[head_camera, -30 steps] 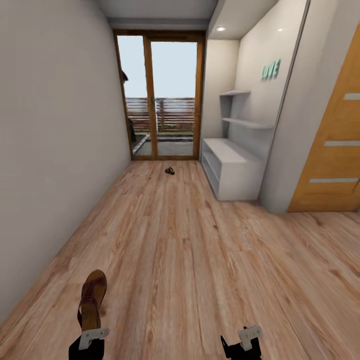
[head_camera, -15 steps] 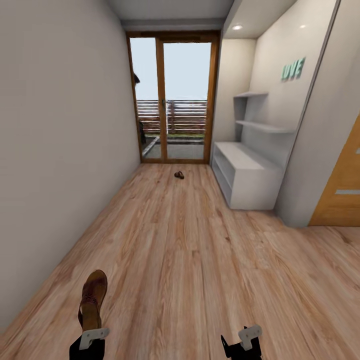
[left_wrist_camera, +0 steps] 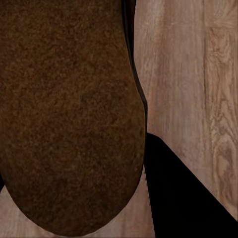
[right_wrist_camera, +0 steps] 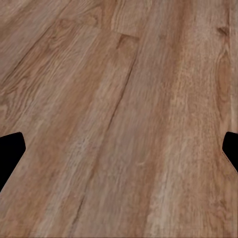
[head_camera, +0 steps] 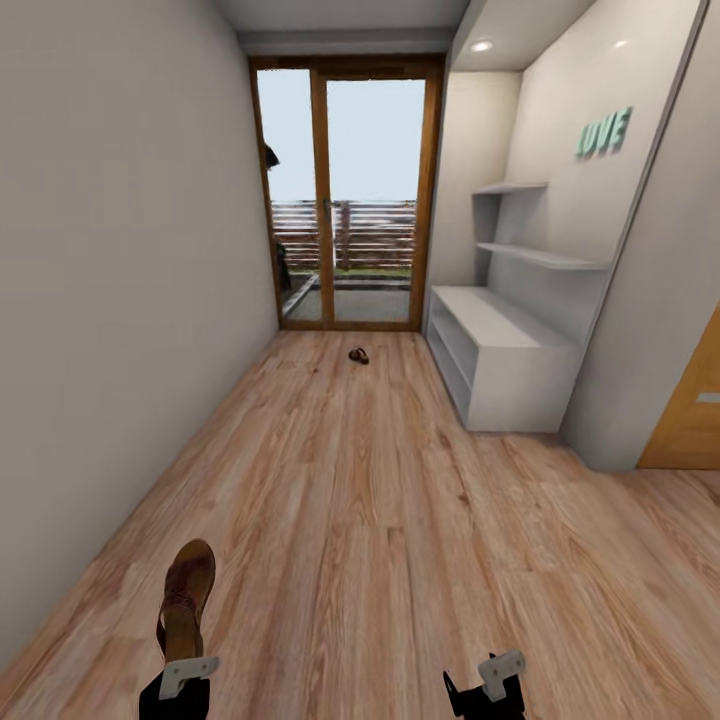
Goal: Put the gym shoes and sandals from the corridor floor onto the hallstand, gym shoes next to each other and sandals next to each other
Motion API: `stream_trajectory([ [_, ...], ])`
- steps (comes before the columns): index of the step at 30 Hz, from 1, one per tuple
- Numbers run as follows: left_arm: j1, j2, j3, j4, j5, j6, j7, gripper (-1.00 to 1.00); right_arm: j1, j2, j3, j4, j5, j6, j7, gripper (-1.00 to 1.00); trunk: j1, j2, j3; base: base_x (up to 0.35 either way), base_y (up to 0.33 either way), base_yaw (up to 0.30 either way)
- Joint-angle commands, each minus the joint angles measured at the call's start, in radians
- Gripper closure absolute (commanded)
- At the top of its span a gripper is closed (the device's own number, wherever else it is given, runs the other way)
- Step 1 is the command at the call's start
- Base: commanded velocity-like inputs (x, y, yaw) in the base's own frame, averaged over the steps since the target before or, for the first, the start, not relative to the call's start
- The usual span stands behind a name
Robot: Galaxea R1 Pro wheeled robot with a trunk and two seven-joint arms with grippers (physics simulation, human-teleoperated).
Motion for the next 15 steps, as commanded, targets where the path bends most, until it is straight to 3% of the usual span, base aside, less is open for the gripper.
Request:
stream_trajectory([
  [1, -0.001, 0.0, -0.001, 0.001, 0.002, -0.002, 0.001, 1.0, -0.001, -0.001, 0.001, 0.001, -0.005, -0.003, 0.005, -1.0, 0.0, 0.0, -0.001, 0.339, 0.0, 0.0],
  [15, -0.001, 0.0, -0.001, 0.002, 0.002, -0.002, 0.001, 1.0, -0.001, 0.002, 0.001, 0.001, -0.005, -0.003, 0.004, -1.0, 0.0, 0.0, -0.001, 0.339, -0.003, 0.0],
])
